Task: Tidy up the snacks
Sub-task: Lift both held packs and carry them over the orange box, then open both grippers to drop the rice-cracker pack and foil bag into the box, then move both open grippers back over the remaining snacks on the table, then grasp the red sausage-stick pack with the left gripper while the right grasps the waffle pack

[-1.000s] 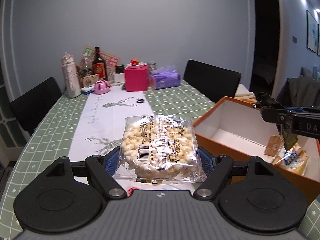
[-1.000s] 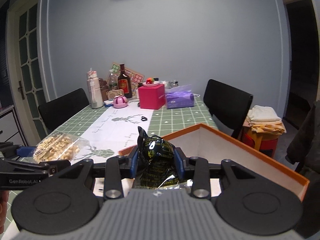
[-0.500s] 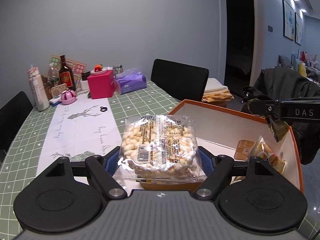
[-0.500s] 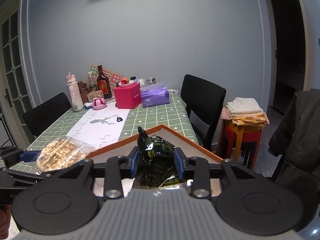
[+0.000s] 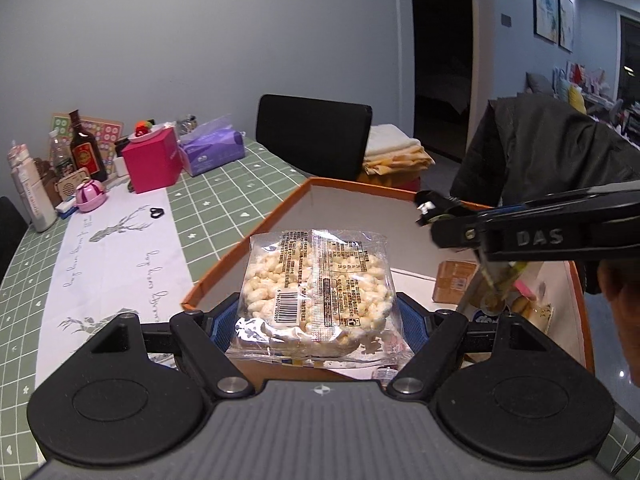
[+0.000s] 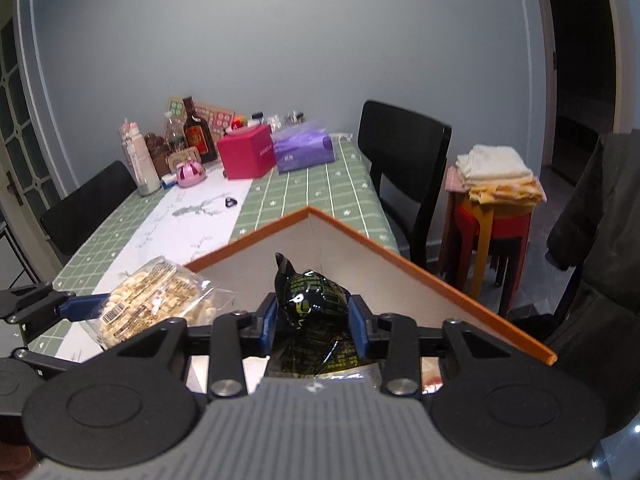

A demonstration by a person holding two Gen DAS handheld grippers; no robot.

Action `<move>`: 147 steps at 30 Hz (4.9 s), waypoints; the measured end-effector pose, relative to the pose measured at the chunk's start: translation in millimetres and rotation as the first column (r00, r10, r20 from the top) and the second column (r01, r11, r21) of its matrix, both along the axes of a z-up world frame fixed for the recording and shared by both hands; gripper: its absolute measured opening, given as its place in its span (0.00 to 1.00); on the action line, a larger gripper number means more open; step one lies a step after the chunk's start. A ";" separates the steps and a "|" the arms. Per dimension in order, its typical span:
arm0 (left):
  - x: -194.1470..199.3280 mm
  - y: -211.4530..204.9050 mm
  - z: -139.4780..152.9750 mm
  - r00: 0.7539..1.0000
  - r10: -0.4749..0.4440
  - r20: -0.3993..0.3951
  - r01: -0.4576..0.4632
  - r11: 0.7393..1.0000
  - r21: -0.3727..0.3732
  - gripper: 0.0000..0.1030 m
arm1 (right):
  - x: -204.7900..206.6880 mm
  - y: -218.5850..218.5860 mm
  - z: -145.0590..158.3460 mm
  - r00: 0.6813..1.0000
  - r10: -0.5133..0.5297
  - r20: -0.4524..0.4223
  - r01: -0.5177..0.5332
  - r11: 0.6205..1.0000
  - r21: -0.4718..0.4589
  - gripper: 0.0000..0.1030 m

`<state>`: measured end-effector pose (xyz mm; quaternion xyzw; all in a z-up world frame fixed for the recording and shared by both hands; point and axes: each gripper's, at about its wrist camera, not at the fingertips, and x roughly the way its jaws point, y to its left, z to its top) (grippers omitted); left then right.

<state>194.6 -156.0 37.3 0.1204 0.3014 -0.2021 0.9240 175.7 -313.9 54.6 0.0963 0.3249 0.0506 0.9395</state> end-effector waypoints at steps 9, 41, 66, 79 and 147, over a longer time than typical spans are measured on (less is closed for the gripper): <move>13.3 -25.6 -16.7 0.997 -0.054 -0.051 0.058 0.994 0.096 0.88 | 27.2 -15.3 -21.5 0.993 0.017 -0.113 -0.010 0.998 0.063 0.35; 48.3 -68.3 -49.3 0.974 -0.036 -0.224 0.100 0.954 0.282 0.92 | 84.3 -30.5 -51.7 0.945 0.017 -0.328 0.038 0.986 0.161 0.45; 35.7 -31.1 -9.4 0.975 -0.029 -0.219 0.053 0.993 0.106 1.00 | 69.3 -40.4 -42.3 0.970 -0.060 -0.235 0.107 0.976 0.192 0.46; 3.7 39.6 9.4 0.989 0.011 -0.146 -0.006 0.999 0.036 1.00 | 39.5 -25.3 -23.2 0.987 -0.079 -0.140 0.103 0.980 0.171 0.46; -42.4 256.3 -82.1 0.966 0.092 -0.242 -0.074 0.994 0.080 1.00 | -45.3 233.5 -57.4 0.950 0.290 -0.115 -0.293 0.956 -0.017 0.78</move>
